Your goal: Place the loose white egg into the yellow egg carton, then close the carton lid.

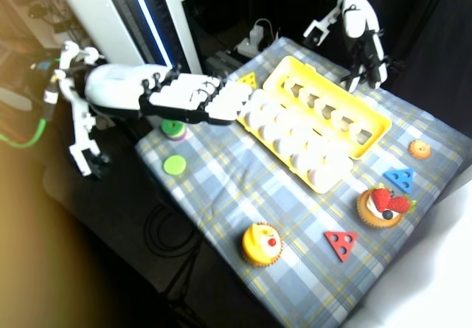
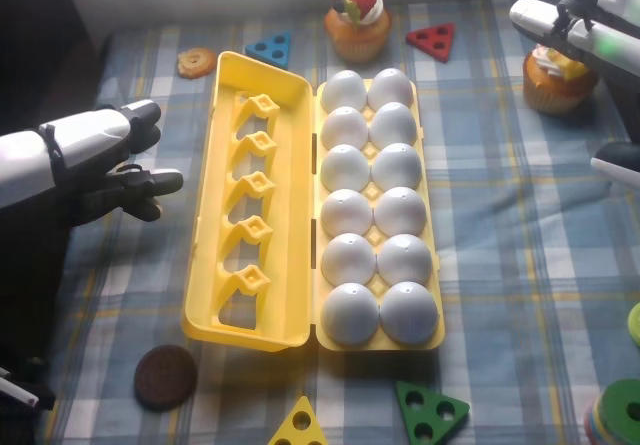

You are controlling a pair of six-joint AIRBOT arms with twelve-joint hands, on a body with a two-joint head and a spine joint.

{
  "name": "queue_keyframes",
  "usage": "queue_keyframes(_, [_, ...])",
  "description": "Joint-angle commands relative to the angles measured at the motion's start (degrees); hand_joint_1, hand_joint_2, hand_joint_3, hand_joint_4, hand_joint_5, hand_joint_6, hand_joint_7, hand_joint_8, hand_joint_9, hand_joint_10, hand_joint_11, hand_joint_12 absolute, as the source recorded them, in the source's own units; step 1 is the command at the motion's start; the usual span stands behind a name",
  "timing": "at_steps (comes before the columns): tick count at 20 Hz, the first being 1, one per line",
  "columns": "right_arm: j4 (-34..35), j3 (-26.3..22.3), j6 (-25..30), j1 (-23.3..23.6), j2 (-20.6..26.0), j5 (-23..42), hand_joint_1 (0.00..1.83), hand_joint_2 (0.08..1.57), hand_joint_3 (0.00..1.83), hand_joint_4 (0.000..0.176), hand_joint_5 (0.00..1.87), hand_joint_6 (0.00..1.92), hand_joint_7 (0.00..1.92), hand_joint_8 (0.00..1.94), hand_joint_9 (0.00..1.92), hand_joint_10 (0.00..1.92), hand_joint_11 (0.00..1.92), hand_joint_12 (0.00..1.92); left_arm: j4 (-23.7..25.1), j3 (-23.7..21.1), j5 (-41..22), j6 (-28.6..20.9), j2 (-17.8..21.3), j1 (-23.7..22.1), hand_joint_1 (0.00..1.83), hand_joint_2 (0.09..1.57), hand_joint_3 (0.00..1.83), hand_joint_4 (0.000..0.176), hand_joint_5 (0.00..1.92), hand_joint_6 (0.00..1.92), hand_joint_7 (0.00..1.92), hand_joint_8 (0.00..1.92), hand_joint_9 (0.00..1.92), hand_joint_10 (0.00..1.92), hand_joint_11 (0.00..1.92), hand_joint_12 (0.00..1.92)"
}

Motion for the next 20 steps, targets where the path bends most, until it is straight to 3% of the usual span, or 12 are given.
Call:
queue_keyframes(1, [-0.4, 0.0, 0.0, 0.2, 0.3, 7.4, 0.57, 1.32, 0.0, 0.048, 0.0, 0.0, 0.0, 0.0, 0.0, 0.0, 0.0, 0.0, 0.3, 0.5, -5.1, -1.4, -0.4, -0.8, 0.0, 1.34, 0.0, 0.0, 0.0, 0.0, 0.0, 0.0, 0.43, 0.04, 0.18, 1.31])
queue_keyframes(4, [-0.4, 0.0, 0.2, 0.1, 0.3, 7.4, 0.56, 1.31, 0.0, 0.062, 0.0, 0.0, 0.0, 0.0, 0.0, 0.0, 0.0, 0.0, 3.5, 1.6, -2.7, -3.7, -1.4, -2.3, 0.0, 1.33, 0.0, 0.0, 0.0, 0.0, 0.0, 0.0, 0.39, 0.02, 0.07, 1.51])
queue_keyframes(6, [-0.5, 0.0, 0.3, 0.1, 0.2, 7.4, 0.54, 1.31, 0.0, 0.067, 0.0, 0.0, 0.0, 0.0, 0.0, 0.0, 0.0, 0.0, 5.8, 2.5, -0.9, -5.1, -2.5, -3.4, 0.0, 1.3, 0.0, 0.0, 0.0, 0.0, 0.0, 0.0, 0.45, 0.05, 0.23, 1.46])
queue_keyframes(8, [-0.5, 0.2, 0.6, -0.1, 0.1, 7.4, 0.53, 1.31, 0.0, 0.057, 0.0, 0.0, 0.0, 0.0, 0.0, 0.0, 0.0, 0.0, 7.4, 3.1, -0.5, -6.7, -3.3, -4.0, 0.0, 1.28, 0.0, 0.003, 0.0, 0.0, 0.0, 0.0, 0.48, 0.07, 0.32, 1.43])
queue_keyframes(11, [-0.3, 0.2, 1.0, -0.5, 0.1, 7.8, 0.54, 1.31, 0.0, 0.056, 0.0, 0.0, 0.0, 0.0, 0.0, 0.0, 0.0, 0.0, 8.4, 3.4, -1.4, -7.7, -4.2, -4.9, 0.0, 1.26, 0.0, 0.019, 0.0, 0.0, 0.0, 0.0, 0.48, 0.07, 0.26, 1.42])
queue_keyframes(12, [-0.3, 0.2, 1.0, -0.6, 0.1, 7.8, 0.54, 1.32, 0.0, 0.06, 0.0, 0.0, 0.0, 0.0, 0.0, 0.0, 0.0, 0.0, 8.4, 3.4, -2.6, -8.0, -4.2, -4.9, 0.0, 1.29, 0.0, 0.0, 0.0, 0.0, 0.0, 0.0, 0.47, 0.07, 0.22, 1.44])
queue_keyframes(13, [-0.1, 0.2, 1.0, -0.7, 0.1, 7.9, 0.55, 1.31, 0.0, 0.056, 0.0, 0.0, 0.0, 0.0, 0.0, 0.0, 0.0, 0.0, 8.5, 3.3, -4.2, -8.8, -4.2, -4.9, 0.0, 1.28, 0.0, 0.027, 0.0, 0.0, 0.0, 0.0, 0.47, 0.07, 0.16, 1.42])
queue_keyframes(15, [0.1, 0.2, 1.0, -0.9, 0.1, 7.9, 0.57, 1.31, 0.0, 0.052, 0.0, 0.0, 0.0, 0.0, 0.0, 0.0, 0.0, 0.0, 8.8, 2.3, -7.9, -9.0, -3.6, -5.1, 0.0, 1.23, 0.0, 0.035, 0.0, 0.0, 0.0, 0.0, 0.47, 0.05, 0.21, 1.26])
queue_keyframes(16, [0.2, 0.2, 1.1, -1.0, 0.1, 7.9, 0.58, 1.3, 0.0, 0.077, 0.0, 0.0, 0.0, 0.0, 0.0, 0.0, 0.0, 0.0, 9.4, 1.2, -9.9, -8.2, -2.8, -5.7, 0.0, 1.21, 0.0, 0.038, 0.0, 0.0, 0.0, 0.0, 0.45, 0.03, 0.2, 1.17])
queue_keyframes(17, [0.2, 0.2, 1.1, -1.0, 0.2, 7.9, 0.6, 1.3, 0.0, 0.073, 0.0, 0.0, 0.0, 0.0, 0.0, 0.0, 0.0, 0.0, 10.2, 0.4, -11.1, -7.4, -2.1, -6.3, 0.0, 1.23, 0.0, 0.011, 0.0, 0.0, 0.0, 0.0, 0.41, 0.01, 0.2, 1.21])
queue_keyframes(18, [0.2, 0.2, 1.1, -1.0, 0.2, 8.0, 0.6, 1.3, 0.0, 0.072, 0.0, 0.0, 0.0, 0.0, 0.0, 0.0, 0.0, 0.0, 10.8, -0.2, -11.8, -6.7, -1.6, -6.9, 0.0, 1.23, 0.0, 0.0, 0.0, 0.0, 0.0, 0.0, 0.39, 0.0, 0.24, 1.24])
queue_keyframes(20, [0.2, 0.1, 1.1, -1.0, 0.2, 8.3, 0.6, 1.3, 0.0, 0.07, 0.0, 0.0, 0.0, 0.0, 0.0, 0.0, 0.0, 0.0, 13.7, -1.1, -12.8, -6.2, -1.0, -9.0, 0.0, 1.25, 0.0, 0.0, 0.0, 0.0, 0.0, 0.0, 0.38, 0.0, 0.21, 1.29])
